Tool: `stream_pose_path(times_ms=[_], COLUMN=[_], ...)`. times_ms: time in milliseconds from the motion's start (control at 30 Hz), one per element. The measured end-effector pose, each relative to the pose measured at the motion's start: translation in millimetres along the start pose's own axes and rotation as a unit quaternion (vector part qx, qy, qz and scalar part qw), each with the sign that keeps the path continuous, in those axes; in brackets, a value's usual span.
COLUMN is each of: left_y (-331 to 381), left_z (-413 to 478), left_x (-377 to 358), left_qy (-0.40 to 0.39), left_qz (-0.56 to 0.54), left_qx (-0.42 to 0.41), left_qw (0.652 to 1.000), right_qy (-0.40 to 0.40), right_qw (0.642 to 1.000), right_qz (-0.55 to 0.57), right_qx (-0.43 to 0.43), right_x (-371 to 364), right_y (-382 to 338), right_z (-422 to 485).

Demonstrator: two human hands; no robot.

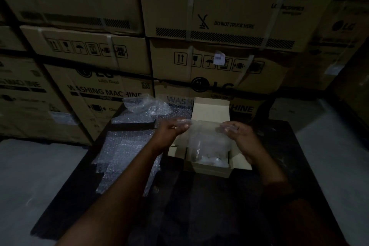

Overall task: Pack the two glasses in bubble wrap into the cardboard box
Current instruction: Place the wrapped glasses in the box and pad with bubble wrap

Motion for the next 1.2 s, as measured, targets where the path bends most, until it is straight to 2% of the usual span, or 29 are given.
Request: stream_pose_path(times_ms=[100,200,300,433,600,733,867,967,1033,1100,1200], left_y=[0,-2,-8,-13,-12,-11,-1,-6,-16,-28,-35], left_z=[0,-1,0,-1,-3,-7,-8,-9,-9,-10,-9], left_x=[2,1,6,12,18,20,12,7,8,9,8], left_qy=[0.006,0.013,0.039,0.071,0.123,0.153,0.079,0.029,0.029,0.021,-0.017], left_qz=[0.009,0.017,0.015,0.03,0.033,0.013,-0.068,-0.113,-0.126,-0.1,-0.059], left_qx=[-0.005,0.0,0.019,0.035,0.031,0.038,-0.007,0.007,0.04,0.076,0.107], left_qw=[1.0,1.0,0.999,0.996,0.991,0.987,0.995,0.993,0.991,0.992,0.992], right_qy=[0.002,-0.014,0.012,0.026,-0.076,-0.067,-0.005,0.008,0.013,0.013,-0.028], right_qw=[0.998,1.0,0.999,0.999,0.991,0.995,0.999,0.996,0.994,0.995,0.999], right_qz=[-0.055,-0.025,-0.034,0.029,0.084,0.058,0.025,-0.038,-0.041,-0.037,-0.028], right_qx=[0.016,-0.011,-0.015,-0.029,-0.067,-0.038,0.019,0.083,0.102,0.095,0.031], right_x=[-2,-5,-5,-3,-16,-17,-8,-10,-11,-11,-12], right_y=[-2,0,4,6,17,21,13,2,-1,-2,7], right_z=[-3,-3,2,1,0,2,0,-6,-8,-8,-5])
Point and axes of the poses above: each hand's wrist, its own z-axis towards the middle knuckle, its own x-axis out of the back of the hand, y = z × x, the point moved 8 cm from there along z, towards the middle knuckle, and after that the axes turned 10 degrees about -x, right-handed, at the moved point
